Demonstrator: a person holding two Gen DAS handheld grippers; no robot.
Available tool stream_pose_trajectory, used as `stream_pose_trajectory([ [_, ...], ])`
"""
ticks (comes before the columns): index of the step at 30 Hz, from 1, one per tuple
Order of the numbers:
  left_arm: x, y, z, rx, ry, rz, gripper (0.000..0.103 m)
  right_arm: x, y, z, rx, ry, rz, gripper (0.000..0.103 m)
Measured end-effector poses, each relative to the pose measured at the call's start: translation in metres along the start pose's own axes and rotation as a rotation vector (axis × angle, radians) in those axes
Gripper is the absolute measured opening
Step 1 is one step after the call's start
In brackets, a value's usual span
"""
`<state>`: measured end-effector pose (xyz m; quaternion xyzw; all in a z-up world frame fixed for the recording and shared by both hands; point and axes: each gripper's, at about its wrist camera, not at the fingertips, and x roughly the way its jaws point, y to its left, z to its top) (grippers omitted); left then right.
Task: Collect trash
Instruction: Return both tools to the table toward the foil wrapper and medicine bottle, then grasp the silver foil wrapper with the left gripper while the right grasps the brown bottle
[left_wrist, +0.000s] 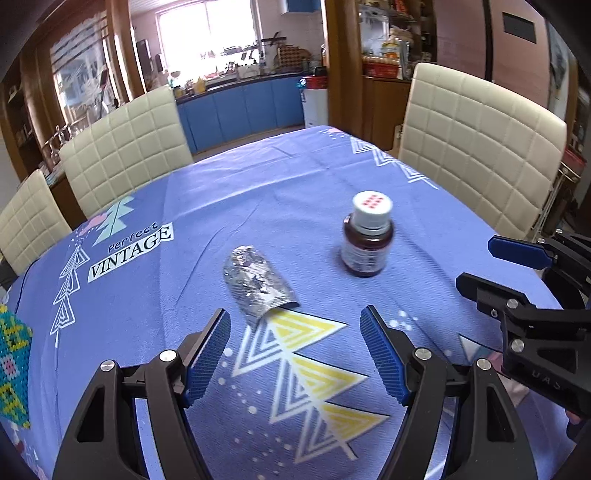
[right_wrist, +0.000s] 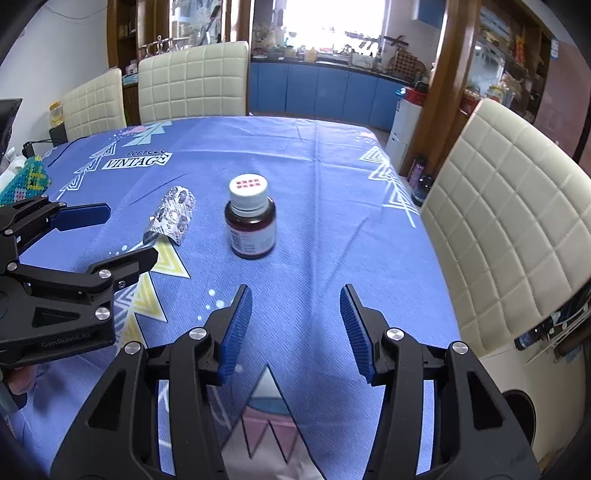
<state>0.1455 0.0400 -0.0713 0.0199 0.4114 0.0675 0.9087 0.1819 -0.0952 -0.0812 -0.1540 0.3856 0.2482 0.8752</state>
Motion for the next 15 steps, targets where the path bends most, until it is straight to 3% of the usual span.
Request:
stream_pose_trajectory([
  [15, 0.067, 0.031, 0.014, -0.061, 0.093, 0.073, 0.071, 0.06, 0.013, 0.03, -0.029, 0.039, 0.053, 0.06],
])
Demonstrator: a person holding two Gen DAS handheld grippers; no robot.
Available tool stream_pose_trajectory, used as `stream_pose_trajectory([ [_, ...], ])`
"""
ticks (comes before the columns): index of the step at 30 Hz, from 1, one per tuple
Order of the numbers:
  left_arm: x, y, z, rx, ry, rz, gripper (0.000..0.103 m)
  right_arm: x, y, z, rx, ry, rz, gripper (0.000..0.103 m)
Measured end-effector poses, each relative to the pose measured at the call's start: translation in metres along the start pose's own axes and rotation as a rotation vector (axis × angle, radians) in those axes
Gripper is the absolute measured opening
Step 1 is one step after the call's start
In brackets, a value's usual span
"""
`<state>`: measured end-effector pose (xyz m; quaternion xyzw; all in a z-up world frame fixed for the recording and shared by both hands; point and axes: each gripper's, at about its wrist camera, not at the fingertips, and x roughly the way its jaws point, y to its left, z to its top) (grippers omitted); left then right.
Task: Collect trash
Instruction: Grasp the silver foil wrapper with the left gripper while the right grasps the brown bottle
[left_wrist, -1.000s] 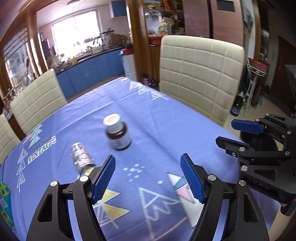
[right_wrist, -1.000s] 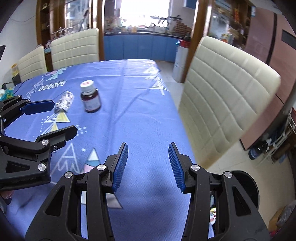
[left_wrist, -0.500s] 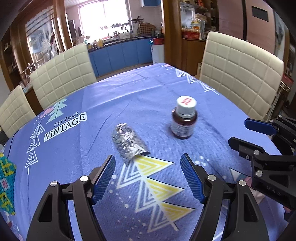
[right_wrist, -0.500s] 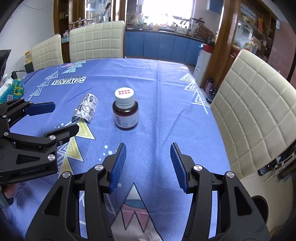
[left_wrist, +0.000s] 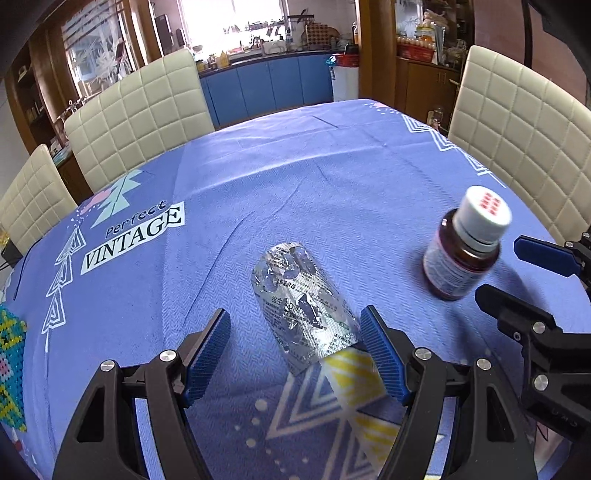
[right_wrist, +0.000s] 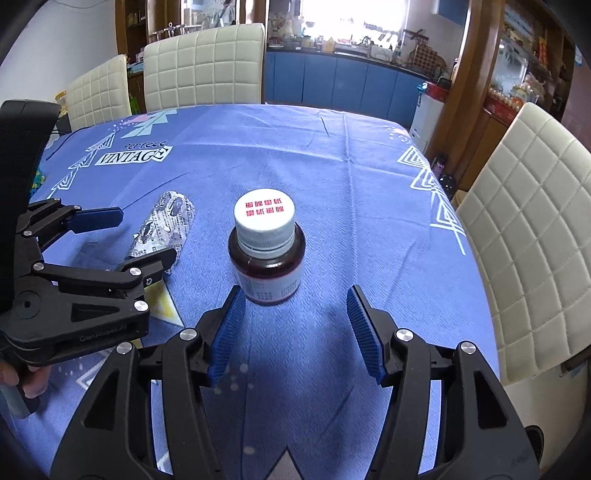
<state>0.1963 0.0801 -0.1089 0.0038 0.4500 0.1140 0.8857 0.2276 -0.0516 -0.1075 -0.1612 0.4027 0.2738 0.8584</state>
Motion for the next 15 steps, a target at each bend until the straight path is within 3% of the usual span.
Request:
stream_pose_trajectory([
  [15, 0.019, 0.011, 0.014, -0.024, -0.002, -0.028, 0.071, 0.031, 0.008, 0.017, -0.024, 0.008, 0.03, 0.057],
])
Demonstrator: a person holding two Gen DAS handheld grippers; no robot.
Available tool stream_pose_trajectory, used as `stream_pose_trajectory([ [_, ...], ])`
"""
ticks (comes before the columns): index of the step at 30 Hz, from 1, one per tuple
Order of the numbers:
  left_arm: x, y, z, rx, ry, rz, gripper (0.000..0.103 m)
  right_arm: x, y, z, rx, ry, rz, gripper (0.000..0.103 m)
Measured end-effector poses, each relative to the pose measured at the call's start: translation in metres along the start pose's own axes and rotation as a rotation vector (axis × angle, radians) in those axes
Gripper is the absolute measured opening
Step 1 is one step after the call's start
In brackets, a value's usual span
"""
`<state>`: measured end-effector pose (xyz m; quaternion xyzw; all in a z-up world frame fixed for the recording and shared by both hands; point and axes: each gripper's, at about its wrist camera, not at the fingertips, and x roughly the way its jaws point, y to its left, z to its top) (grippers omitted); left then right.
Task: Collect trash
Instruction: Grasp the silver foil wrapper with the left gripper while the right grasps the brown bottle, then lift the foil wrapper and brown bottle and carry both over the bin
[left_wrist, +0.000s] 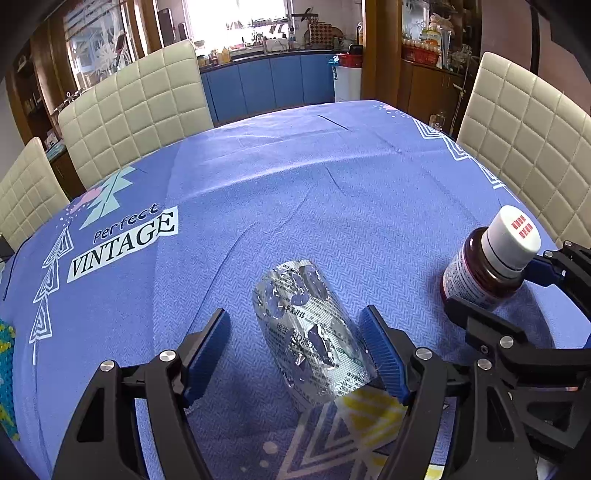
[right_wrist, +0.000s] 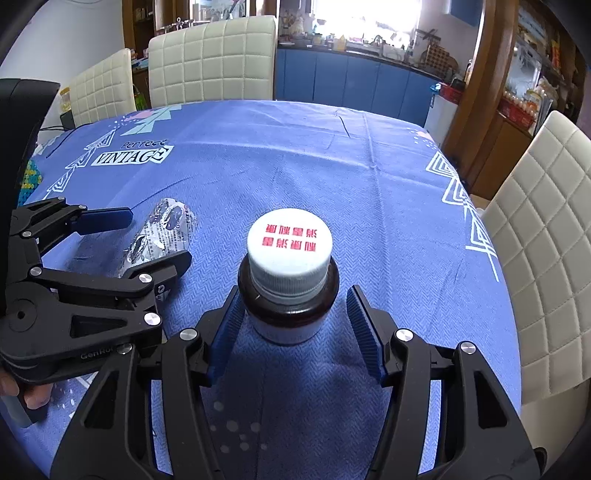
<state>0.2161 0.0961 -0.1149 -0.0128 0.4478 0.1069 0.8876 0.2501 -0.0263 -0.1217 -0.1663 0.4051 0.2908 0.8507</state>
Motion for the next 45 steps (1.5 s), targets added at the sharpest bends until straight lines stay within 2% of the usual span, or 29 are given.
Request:
stream_pose_trajectory([
  [3, 0.0, 0.001, -0.001, -0.005, -0.005, -0.01, 0.07, 0.001, 0.0, 0.0, -0.008, 0.005, 0.008, 0.047],
  [4, -0.001, 0.002, -0.001, -0.006, -0.006, -0.015, 0.069, 0.0, 0.0, 0.0, -0.011, 0.005, 0.007, 0.047],
  [6, -0.002, 0.001, -0.002, -0.006, -0.005, -0.04, 0.055, -0.002, 0.001, -0.002, -0.015, 0.005, 0.01, 0.047],
  [8, -0.006, -0.003, -0.004, 0.014, -0.007, -0.044, 0.049, -0.004, 0.003, -0.003, -0.018, 0.004, 0.007, 0.047],
  [14, -0.017, -0.012, -0.015, 0.037, -0.005, -0.052, 0.041, -0.016, 0.001, -0.016, -0.01, 0.013, -0.007, 0.047],
  [23, -0.041, -0.038, -0.039, 0.097, -0.005, -0.084, 0.039, -0.047, -0.009, -0.049, 0.022, 0.027, -0.047, 0.047],
  [45, -0.092, -0.146, -0.072, 0.3, -0.042, -0.227, 0.039, -0.123, -0.057, -0.135, 0.166, 0.039, -0.178, 0.047],
])
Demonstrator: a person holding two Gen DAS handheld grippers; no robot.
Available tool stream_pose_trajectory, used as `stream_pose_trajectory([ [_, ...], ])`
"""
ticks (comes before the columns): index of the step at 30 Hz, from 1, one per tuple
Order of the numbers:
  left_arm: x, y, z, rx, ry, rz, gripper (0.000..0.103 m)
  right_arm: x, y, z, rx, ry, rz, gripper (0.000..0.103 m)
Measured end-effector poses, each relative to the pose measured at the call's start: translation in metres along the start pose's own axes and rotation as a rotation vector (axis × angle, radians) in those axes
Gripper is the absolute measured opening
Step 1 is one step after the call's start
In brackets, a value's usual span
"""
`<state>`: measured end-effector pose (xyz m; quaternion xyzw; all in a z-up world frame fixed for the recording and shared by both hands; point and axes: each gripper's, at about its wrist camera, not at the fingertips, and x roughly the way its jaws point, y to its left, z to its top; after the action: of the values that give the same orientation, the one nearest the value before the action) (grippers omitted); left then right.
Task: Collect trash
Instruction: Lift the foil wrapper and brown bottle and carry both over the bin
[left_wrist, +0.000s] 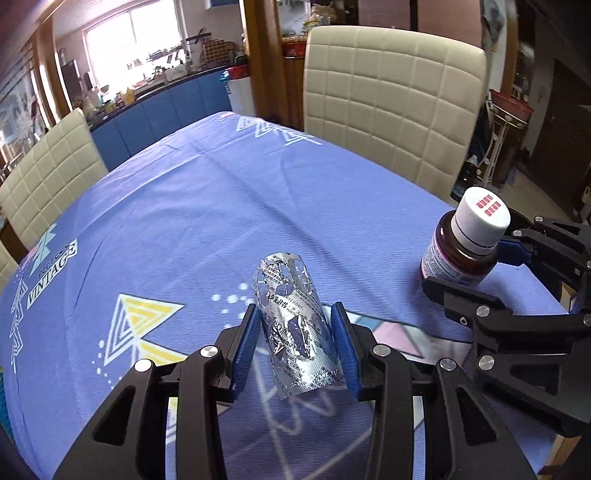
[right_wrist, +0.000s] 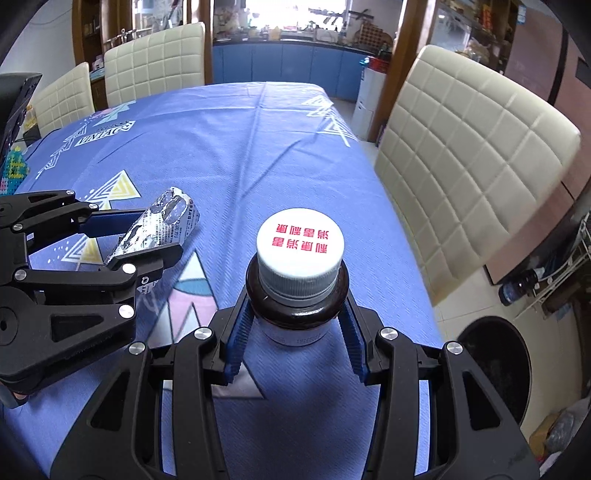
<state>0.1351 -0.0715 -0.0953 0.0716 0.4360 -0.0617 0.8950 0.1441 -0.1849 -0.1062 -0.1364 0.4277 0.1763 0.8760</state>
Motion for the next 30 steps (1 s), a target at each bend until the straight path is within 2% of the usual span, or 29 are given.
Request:
stream_pose_trajectory([
  [10, 0.002, -0.043, 0.007, 0.068, -0.001, -0.042, 0.039, -0.005, -0.037, -0.029, 0.07, 0.039, -0.057, 0.047],
  [30, 0.014, -0.121, 0.033, 0.183, -0.005, -0.12, 0.039, -0.021, -0.109, -0.058, 0.188, 0.042, -0.153, 0.047],
])
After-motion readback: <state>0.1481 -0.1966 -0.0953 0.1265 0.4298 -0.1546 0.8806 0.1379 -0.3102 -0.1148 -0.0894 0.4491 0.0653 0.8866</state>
